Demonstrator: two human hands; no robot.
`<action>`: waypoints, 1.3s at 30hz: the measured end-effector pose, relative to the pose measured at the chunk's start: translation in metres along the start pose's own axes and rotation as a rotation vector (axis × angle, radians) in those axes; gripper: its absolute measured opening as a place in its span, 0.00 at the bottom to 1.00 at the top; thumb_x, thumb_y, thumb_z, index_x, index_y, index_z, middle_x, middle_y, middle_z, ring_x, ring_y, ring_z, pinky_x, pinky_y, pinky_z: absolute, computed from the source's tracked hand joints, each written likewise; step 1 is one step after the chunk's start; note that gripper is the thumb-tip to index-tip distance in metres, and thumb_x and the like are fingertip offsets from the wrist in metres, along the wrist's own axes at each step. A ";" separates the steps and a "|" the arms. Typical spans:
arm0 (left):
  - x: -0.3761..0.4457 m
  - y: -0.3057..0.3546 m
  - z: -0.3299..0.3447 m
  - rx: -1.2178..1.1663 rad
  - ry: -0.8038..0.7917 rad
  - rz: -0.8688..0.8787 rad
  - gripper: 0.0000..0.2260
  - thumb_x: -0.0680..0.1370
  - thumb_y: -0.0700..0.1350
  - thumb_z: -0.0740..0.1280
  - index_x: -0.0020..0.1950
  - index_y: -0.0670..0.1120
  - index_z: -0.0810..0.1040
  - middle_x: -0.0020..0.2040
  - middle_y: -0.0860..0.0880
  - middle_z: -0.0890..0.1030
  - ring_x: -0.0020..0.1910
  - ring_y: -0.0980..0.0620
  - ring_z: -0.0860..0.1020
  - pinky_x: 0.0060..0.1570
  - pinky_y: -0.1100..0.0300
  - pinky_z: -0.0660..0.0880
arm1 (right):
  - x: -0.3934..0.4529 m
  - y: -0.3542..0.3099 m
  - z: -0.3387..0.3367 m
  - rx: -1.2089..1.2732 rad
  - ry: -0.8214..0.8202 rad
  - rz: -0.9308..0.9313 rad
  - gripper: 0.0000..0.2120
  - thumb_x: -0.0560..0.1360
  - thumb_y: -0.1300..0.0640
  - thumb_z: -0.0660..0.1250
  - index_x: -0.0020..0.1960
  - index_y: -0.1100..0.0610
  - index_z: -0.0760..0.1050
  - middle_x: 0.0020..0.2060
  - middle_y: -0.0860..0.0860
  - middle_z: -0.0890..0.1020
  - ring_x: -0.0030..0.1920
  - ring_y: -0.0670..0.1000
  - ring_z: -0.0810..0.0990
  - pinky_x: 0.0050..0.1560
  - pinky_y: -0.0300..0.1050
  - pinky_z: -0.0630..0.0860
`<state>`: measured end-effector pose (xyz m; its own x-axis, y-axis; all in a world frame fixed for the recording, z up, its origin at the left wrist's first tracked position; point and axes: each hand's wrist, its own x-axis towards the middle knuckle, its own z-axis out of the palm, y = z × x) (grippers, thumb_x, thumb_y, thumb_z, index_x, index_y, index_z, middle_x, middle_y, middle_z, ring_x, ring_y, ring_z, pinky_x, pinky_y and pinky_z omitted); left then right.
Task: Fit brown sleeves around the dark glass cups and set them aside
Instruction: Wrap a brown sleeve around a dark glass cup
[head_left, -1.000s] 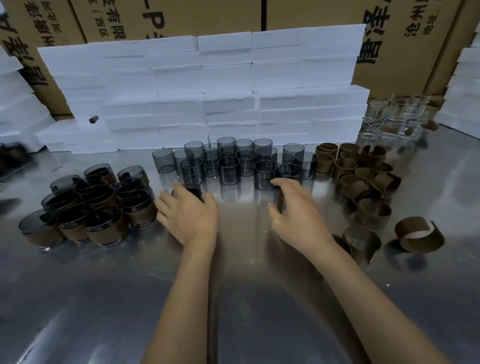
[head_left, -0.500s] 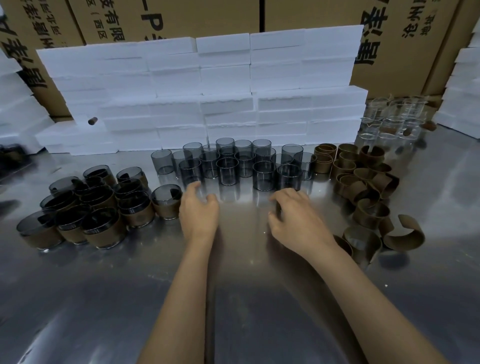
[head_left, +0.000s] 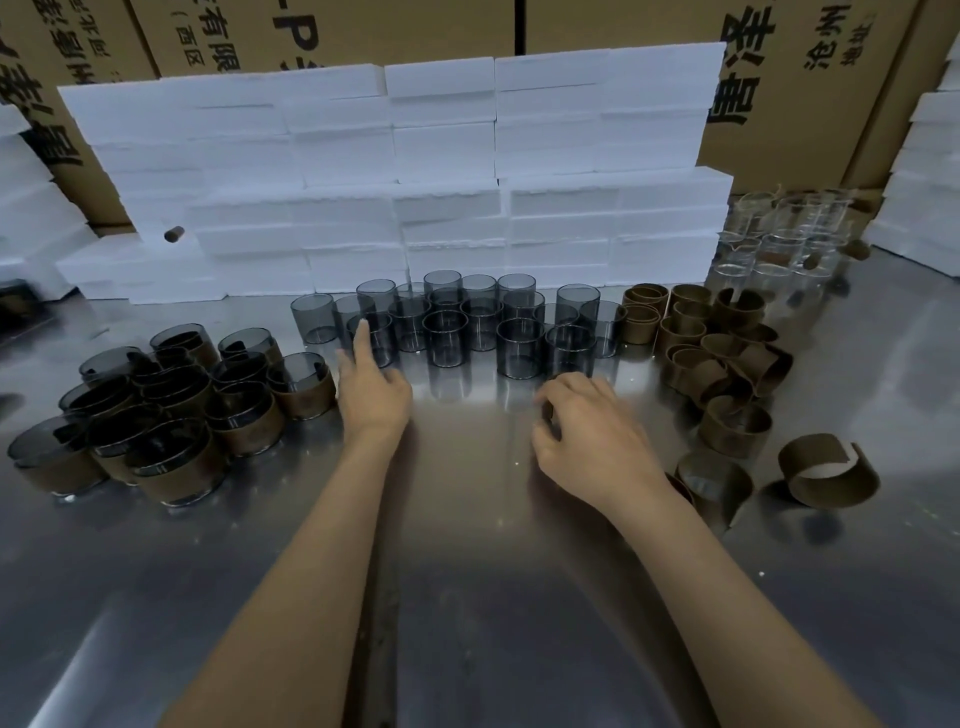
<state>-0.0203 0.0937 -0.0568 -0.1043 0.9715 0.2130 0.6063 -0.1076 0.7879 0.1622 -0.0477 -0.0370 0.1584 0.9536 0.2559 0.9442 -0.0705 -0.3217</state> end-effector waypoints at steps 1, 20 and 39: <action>0.004 0.001 0.000 0.033 -0.029 0.005 0.30 0.84 0.39 0.58 0.84 0.56 0.52 0.84 0.38 0.50 0.75 0.37 0.68 0.73 0.44 0.66 | 0.000 0.000 0.000 0.005 -0.001 0.000 0.15 0.82 0.54 0.60 0.67 0.55 0.73 0.64 0.51 0.75 0.65 0.52 0.70 0.65 0.49 0.71; -0.046 0.031 0.000 -0.440 0.123 0.194 0.29 0.71 0.50 0.80 0.66 0.53 0.67 0.55 0.58 0.76 0.53 0.62 0.76 0.51 0.67 0.71 | 0.006 -0.004 0.002 0.524 0.218 0.065 0.22 0.81 0.40 0.62 0.72 0.48 0.71 0.61 0.45 0.78 0.62 0.46 0.75 0.58 0.44 0.72; -0.100 0.073 0.010 -0.861 -0.305 0.227 0.16 0.76 0.49 0.70 0.54 0.37 0.80 0.36 0.60 0.83 0.39 0.67 0.80 0.40 0.75 0.72 | 0.005 -0.012 -0.020 1.388 -0.077 0.203 0.39 0.67 0.25 0.69 0.61 0.57 0.81 0.53 0.57 0.87 0.50 0.58 0.88 0.51 0.53 0.85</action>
<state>0.0428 -0.0095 -0.0262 0.2301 0.9082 0.3497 -0.2179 -0.3021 0.9280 0.1578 -0.0476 -0.0139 0.1969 0.9785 0.0618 -0.1505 0.0925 -0.9843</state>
